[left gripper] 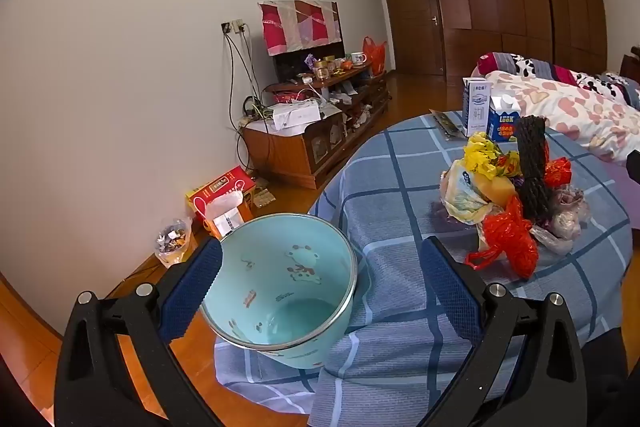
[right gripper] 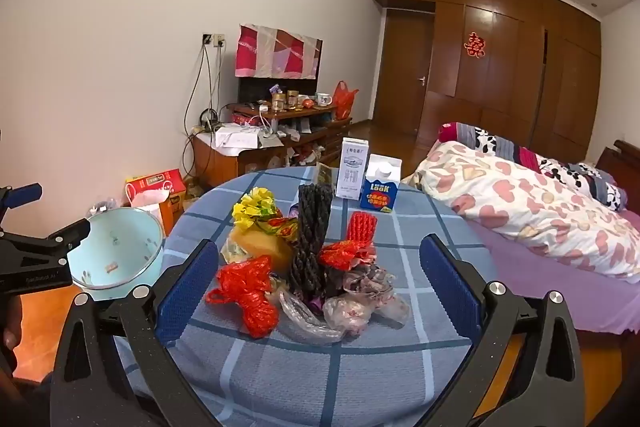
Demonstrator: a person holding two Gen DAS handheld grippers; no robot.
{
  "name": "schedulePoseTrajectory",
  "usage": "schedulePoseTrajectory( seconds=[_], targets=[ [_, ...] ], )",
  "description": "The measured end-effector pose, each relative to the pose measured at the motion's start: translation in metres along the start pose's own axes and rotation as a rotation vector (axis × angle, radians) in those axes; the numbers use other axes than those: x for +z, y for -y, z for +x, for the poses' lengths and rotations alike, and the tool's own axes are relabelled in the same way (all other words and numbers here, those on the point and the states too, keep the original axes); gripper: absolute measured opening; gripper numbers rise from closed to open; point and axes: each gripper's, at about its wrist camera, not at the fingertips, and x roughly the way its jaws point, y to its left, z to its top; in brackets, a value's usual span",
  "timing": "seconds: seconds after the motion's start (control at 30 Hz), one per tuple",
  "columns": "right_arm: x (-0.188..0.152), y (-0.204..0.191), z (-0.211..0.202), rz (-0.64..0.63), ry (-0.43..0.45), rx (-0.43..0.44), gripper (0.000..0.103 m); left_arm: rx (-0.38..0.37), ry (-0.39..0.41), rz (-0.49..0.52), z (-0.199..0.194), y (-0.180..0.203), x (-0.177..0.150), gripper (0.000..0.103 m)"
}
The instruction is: Collect trash
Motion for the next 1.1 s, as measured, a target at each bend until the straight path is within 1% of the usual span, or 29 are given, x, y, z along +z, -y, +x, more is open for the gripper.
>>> schedulePoseTrajectory(
  seconds=[0.03, 0.77, 1.1],
  targets=[
    [0.0, 0.0, 0.0005, 0.001, -0.002, 0.005, 0.098, 0.007, 0.013, 0.005, -0.0012, 0.0007, -0.0004, 0.097],
    [-0.0046, -0.0009, 0.0038, 0.008, -0.014, 0.009, 0.098, 0.007, 0.002, -0.005, 0.0043, -0.0019, -0.0007, 0.097],
    [-0.0054, 0.0029, 0.0066, 0.016, -0.024, 0.008, 0.098, -0.001, 0.001, 0.011, 0.001, 0.0015, -0.001, 0.097]
  ],
)
